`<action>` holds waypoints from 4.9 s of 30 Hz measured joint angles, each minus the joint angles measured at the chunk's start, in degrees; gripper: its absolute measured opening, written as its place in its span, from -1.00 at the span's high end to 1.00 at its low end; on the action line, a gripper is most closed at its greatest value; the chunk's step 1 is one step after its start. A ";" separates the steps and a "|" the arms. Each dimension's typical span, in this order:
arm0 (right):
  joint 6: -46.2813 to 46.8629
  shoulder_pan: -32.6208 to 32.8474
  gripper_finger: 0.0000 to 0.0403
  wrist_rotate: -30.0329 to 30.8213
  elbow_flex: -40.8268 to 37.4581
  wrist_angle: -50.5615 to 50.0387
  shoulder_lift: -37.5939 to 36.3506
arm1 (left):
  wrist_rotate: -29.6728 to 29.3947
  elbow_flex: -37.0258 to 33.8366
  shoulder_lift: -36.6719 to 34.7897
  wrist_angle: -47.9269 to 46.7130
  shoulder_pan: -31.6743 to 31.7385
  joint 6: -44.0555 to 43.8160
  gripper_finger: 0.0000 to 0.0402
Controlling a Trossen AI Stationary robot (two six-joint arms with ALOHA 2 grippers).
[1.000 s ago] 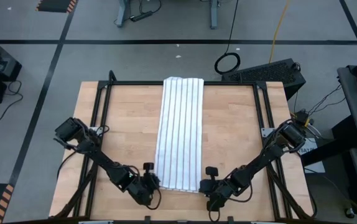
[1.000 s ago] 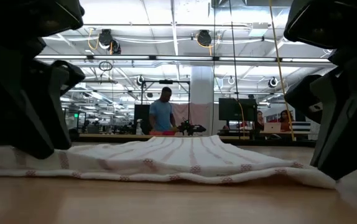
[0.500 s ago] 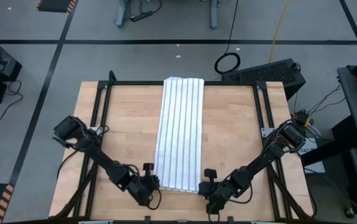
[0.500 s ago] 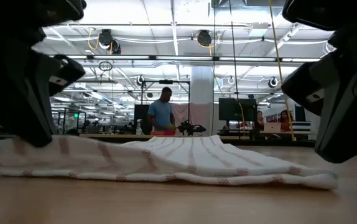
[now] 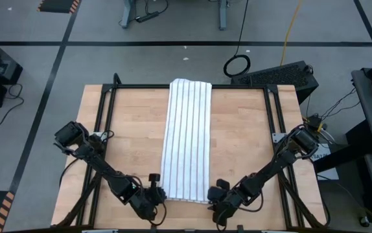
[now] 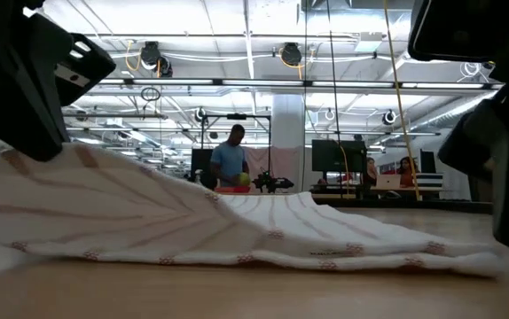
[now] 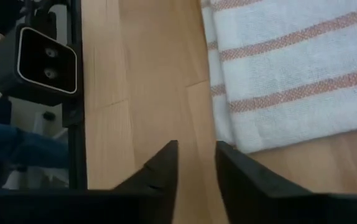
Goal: Roll towel into tight, uniform cylinder
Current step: Fold the white brown kitchen towel
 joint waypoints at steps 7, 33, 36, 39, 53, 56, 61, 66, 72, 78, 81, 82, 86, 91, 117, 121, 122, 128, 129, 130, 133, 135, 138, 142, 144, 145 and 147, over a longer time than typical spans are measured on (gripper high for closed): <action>1.37 -0.15 0.02 0.06 0.00 -0.06 -0.39 | -0.04 0.00 0.00 -1.06 0.00 -0.33 0.99; -13.40 3.45 0.13 9.78 -0.02 -3.68 -1.11 | 6.25 2.32 0.00 -1.13 0.00 -0.48 0.99; -13.84 3.35 0.13 9.48 -0.02 -3.85 -1.11 | 6.18 3.29 0.00 -1.15 0.00 -0.47 0.99; -8.79 3.36 0.13 9.22 -0.02 -3.90 -1.11 | 4.98 3.85 0.00 -0.98 0.17 -0.39 0.99; -5.97 2.97 0.13 9.34 -0.02 -3.93 -1.11 | 3.76 3.85 0.00 -1.14 0.79 -0.07 0.99; -5.71 2.97 0.13 9.29 -0.02 -3.73 -1.11 | 3.78 3.86 0.00 -1.14 0.76 -0.07 0.99; -4.99 2.99 0.13 11.52 -0.02 -3.75 -1.13 | 3.04 3.86 0.00 -1.14 0.76 1.04 0.99; -10.02 2.97 0.13 16.97 -0.02 -3.85 -1.11 | 1.61 3.86 0.00 -1.18 0.76 3.20 0.99; -14.44 3.14 0.13 21.29 -0.02 -3.84 -1.11 | 0.08 3.85 0.00 -1.12 0.58 2.34 0.99; -17.33 4.39 0.13 24.37 -0.02 -3.80 -1.12 | -1.66 3.56 0.00 -1.94 -0.36 4.10 0.99; -13.30 5.12 0.13 26.18 -0.02 -3.74 -1.11 | -1.61 3.56 0.00 -2.59 -0.35 5.71 0.99; -12.00 5.48 0.13 26.35 -0.02 -3.57 -1.11 | -1.53 3.56 0.00 -2.62 -0.31 5.77 0.99; -10.00 7.47 0.13 28.17 0.00 -3.32 -0.65 | -1.62 3.56 0.00 -2.98 -0.33 5.60 0.99; -9.80 9.77 0.13 30.62 0.01 -2.97 -0.25 | -1.75 3.56 0.00 -4.44 -0.38 4.34 0.99; -12.68 10.80 0.13 33.58 5.77 9.05 13.55 | -12.81 3.45 0.39 -5.19 -7.13 -2.04 0.99; -14.72 10.93 0.13 34.33 7.03 7.88 13.55 | -12.89 3.45 0.39 -3.30 -6.51 -1.99 0.99; -15.07 10.95 0.13 34.71 7.77 7.18 13.55 | -12.90 3.45 0.39 -3.27 -6.31 -1.99 0.99; -15.44 10.02 0.13 34.98 12.00 1.10 13.51 | -12.92 3.45 0.42 -3.35 -6.10 -1.99 0.99; -15.08 9.72 0.14 34.99 12.29 0.85 13.46 | -12.92 3.45 0.42 -3.35 -6.10 -1.97 0.99; -14.35 9.40 0.16 34.99 12.38 0.76 13.46 | -12.92 3.45 0.44 -3.35 -6.10 -1.99 0.99; -10.56 8.07 0.22 33.25 12.42 0.48 13.46 | -12.92 3.45 0.44 -3.35 -6.10 -1.99 0.99; -8.41 7.22 0.26 29.66 12.46 -0.08 13.46 | -12.92 3.45 0.44 -3.34 -6.10 -1.99 0.99; -4.99 6.51 0.34 27.22 12.44 -2.40 13.46 | -12.92 3.45 0.45 -3.33 -6.10 -1.98 0.99; -2.02 6.47 0.46 27.18 12.44 -4.90 13.46 | -12.92 3.45 0.46 -3.33 -6.10 -1.97 0.99; -1.16 6.47 0.55 27.01 12.44 -5.54 13.46 | -12.92 3.45 0.46 -3.33 -6.10 -1.95 0.99; -1.11 6.47 0.60 27.00 12.44 -5.68 13.46 | -12.92 3.45 0.46 -3.33 -6.10 -1.95 0.99; -1.50 6.47 0.72 26.52 12.45 -5.65 13.46 | -12.92 3.45 0.46 -3.33 -6.10 -1.95 0.99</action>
